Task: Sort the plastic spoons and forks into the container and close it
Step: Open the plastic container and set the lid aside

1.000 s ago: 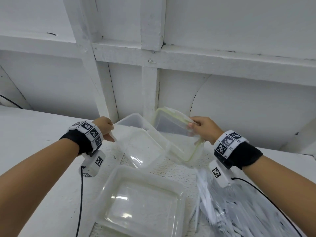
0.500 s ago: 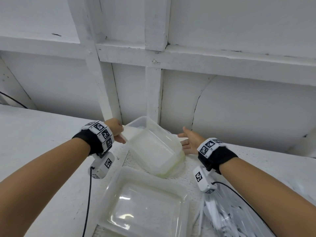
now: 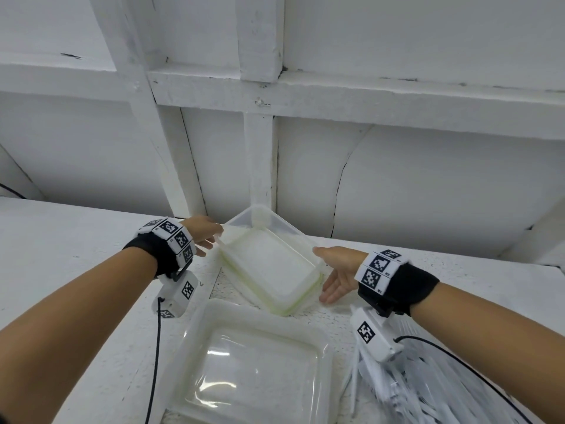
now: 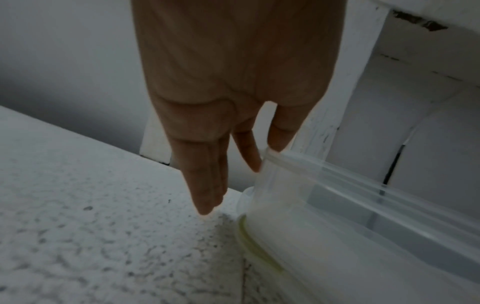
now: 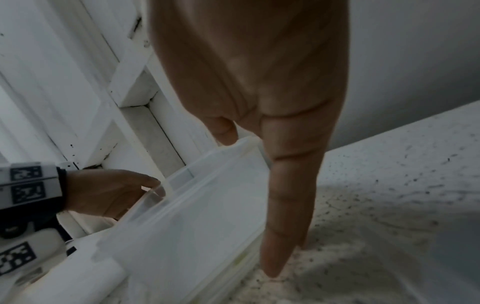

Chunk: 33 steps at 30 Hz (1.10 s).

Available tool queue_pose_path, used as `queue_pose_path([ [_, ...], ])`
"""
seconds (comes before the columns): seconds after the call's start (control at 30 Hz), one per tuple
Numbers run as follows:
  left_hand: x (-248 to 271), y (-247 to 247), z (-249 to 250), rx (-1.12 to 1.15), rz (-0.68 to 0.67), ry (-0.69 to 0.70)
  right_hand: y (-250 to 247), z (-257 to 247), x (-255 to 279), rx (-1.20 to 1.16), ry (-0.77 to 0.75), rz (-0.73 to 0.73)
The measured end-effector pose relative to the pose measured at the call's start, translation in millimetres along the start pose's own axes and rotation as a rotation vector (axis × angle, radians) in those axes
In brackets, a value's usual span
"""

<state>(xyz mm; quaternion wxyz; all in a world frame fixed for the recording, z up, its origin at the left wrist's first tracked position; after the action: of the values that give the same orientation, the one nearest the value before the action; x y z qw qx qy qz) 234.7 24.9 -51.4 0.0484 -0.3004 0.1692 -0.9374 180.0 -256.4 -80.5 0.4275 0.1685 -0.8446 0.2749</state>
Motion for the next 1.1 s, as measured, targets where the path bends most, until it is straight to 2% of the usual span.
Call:
queue_pose_path([
  [0.1, 2, 4, -11, 0.113, -0.044, -0.047, 3, 0, 0, -0.008, 0.000, -0.003],
  [0.3, 3, 1, -35, 0.077, -0.093, -0.119, -27, -21, -4, -0.021, -0.147, 0.186],
  [0.37, 4, 1, -37, 0.095, -0.097, -0.104, -32, -28, -5, -0.025, -0.169, 0.225],
  [0.57, 4, 6, -34, 0.263, -0.130, -0.016, -25, -36, -2, 0.047, -0.160, 0.217],
  [0.8, 1, 5, -24, 0.243, -0.056, 0.051, -30, -39, -6, -0.041, -0.161, 0.252],
  [1.1, 3, -3, -22, 0.241, -0.019, 0.016, -23, -36, -7, -0.062, -0.137, 0.240],
])
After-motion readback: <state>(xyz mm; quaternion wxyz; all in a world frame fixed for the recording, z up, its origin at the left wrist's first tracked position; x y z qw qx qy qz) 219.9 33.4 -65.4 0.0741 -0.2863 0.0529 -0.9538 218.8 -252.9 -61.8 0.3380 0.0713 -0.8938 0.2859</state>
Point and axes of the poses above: each hand's wrist, its own x-axis away from the middle knuckle, its own y-axis out of the palm, z = x × y, the point moved 9 cm from there along -x, towards the middle knuckle, and after that the axes turned 14 degrees about x, right-handed, at the moved point
